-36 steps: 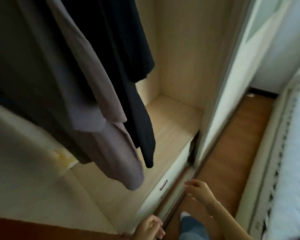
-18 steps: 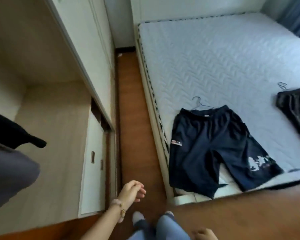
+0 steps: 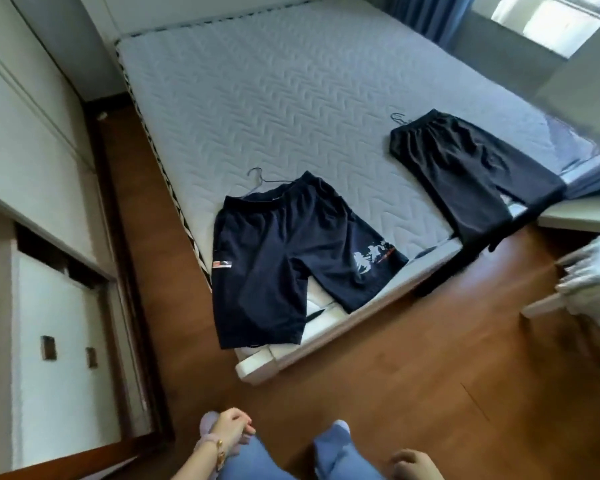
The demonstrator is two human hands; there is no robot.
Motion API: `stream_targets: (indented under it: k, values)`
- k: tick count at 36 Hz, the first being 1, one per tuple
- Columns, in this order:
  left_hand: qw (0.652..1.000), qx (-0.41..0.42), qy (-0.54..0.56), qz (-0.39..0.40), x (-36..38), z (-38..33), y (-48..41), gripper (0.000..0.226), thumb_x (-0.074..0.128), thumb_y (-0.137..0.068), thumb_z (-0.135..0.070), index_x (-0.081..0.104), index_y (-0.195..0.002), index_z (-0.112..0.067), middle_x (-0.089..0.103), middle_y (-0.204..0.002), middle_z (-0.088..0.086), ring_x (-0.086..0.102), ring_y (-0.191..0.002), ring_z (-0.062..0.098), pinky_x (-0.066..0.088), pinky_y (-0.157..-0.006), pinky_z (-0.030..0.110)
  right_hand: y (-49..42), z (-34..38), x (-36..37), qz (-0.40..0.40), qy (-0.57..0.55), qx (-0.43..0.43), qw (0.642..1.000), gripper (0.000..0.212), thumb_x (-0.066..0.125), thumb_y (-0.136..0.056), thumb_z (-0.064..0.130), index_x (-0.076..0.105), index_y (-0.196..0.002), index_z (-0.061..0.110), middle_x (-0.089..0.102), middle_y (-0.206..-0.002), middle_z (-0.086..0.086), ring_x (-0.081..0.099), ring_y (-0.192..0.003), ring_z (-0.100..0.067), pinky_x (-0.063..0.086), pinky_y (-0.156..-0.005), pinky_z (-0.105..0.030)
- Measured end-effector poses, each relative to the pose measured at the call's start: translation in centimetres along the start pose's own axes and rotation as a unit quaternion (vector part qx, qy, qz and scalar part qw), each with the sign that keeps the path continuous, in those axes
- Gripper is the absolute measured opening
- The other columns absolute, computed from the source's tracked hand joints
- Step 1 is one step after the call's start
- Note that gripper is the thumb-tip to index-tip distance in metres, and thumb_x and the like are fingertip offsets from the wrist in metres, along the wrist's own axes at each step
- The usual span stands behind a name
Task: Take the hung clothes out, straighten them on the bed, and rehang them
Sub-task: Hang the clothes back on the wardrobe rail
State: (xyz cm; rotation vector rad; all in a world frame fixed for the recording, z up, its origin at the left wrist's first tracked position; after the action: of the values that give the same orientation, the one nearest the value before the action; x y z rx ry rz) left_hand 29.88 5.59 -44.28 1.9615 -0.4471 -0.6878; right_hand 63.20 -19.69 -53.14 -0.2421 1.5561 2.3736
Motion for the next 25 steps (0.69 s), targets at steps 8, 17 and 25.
stream_targets:
  k: [8, 17, 25]
  values:
    - [0.999, 0.024, 0.000, -0.046, 5.4, -2.2, 1.3, 0.022, 0.047, -0.090, 0.001, 0.059, -0.072, -0.006, 0.065, -0.057, 0.004, 0.055, -0.054, 0.017, 0.038, -0.038, 0.017, 4.6, 8.7, -8.4, -0.036, -0.010, 0.047, 0.998, 0.024, 0.047, -0.086, -0.007, 0.065, -0.079, 0.008, 0.059, -0.049, -0.002, 0.051, -0.042, -0.013, 0.032, -0.045, -0.015]
    - [0.999, -0.021, -0.016, -0.034, 8.5, -4.7, -1.4, 0.025, 0.045, -0.089, 0.003, 0.057, -0.069, -0.005, 0.062, -0.050, 0.002, 0.053, -0.050, 0.017, 0.039, -0.037, 0.016, -1.0, 16.9, -12.4, -0.017, -0.010, -0.008, 1.000, 0.026, 0.042, -0.089, -0.006, 0.063, -0.088, 0.010, 0.062, -0.067, -0.007, 0.052, -0.052, -0.013, 0.034, -0.048, -0.018]
    - [0.998, -0.035, 0.040, -0.045, 8.9, -13.5, -6.8, 0.018, 0.044, -0.092, -0.009, 0.055, -0.078, -0.010, 0.062, -0.070, 0.005, 0.051, -0.053, 0.014, 0.035, -0.043, 0.017, -7.2, 22.7, -14.7, 0.011, 0.050, 0.008, 0.999, 0.026, 0.046, -0.085, -0.005, 0.066, -0.088, 0.011, 0.061, -0.058, 0.000, 0.053, -0.045, -0.010, 0.034, -0.046, -0.017]
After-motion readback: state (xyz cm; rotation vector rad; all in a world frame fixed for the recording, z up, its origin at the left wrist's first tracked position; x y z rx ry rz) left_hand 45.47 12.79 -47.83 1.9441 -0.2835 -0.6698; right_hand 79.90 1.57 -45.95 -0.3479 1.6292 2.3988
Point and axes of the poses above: each hand's wrist, its own y-axis away from the middle knuckle, its own x-axis out of the palm, z = x × y, the point moved 9 cm from there along -y, towards the middle knuckle
